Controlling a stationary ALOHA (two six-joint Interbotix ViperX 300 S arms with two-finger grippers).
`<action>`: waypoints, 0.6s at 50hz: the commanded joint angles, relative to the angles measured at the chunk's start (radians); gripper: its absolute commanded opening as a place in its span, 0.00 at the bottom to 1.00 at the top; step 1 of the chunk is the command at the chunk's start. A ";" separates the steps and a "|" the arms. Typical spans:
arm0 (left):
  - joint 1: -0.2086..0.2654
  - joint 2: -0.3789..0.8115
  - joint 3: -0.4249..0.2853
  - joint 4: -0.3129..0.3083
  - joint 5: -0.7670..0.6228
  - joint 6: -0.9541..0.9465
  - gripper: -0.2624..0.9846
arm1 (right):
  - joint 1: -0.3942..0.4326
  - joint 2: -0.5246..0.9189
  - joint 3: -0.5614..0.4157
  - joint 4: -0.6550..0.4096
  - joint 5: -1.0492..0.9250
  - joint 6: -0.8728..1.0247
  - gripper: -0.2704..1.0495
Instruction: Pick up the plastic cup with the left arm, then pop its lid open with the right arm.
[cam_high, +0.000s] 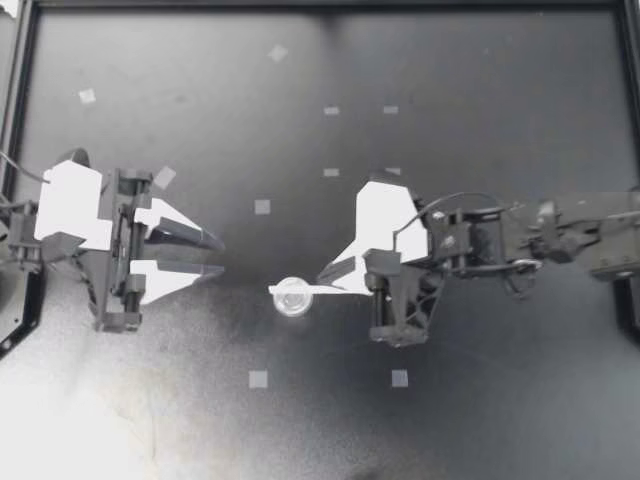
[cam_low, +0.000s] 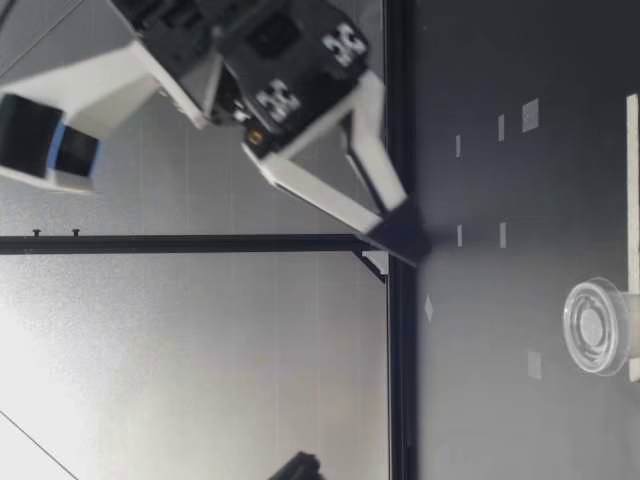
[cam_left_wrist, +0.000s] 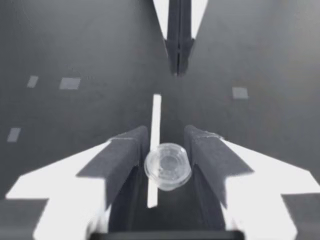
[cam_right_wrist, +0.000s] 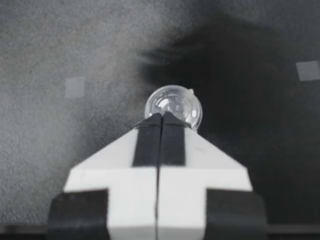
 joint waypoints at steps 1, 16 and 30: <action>-0.002 0.020 -0.002 0.000 -0.038 0.000 0.58 | 0.011 0.000 -0.023 0.002 -0.025 0.009 0.14; -0.005 0.210 -0.052 0.002 -0.044 0.009 0.62 | 0.012 0.052 -0.028 0.003 -0.061 0.052 0.14; -0.018 0.374 -0.121 0.003 -0.046 0.006 0.65 | 0.012 0.118 -0.060 0.003 -0.063 0.058 0.14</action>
